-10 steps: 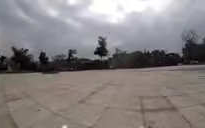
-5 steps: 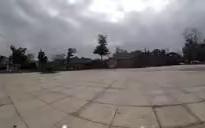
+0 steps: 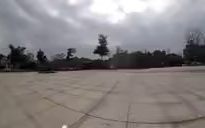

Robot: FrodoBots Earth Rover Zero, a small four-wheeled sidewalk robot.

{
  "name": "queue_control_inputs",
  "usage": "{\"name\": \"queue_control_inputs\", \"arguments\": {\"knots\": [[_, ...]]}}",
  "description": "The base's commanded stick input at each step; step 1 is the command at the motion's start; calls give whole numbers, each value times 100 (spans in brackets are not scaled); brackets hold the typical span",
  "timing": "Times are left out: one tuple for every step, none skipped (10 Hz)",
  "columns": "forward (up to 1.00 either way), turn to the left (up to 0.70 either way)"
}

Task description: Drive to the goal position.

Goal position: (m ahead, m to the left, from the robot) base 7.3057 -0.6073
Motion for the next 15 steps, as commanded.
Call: {"name": "queue_control_inputs", "arguments": {"knots": [[100,0],[100,0],[100,0],[100,0],[100,0],[100,0],[100,0],[100,0],[100,0],[100,0],[100,0],[100,0],[100,0],[100,0],[100,0]]}}
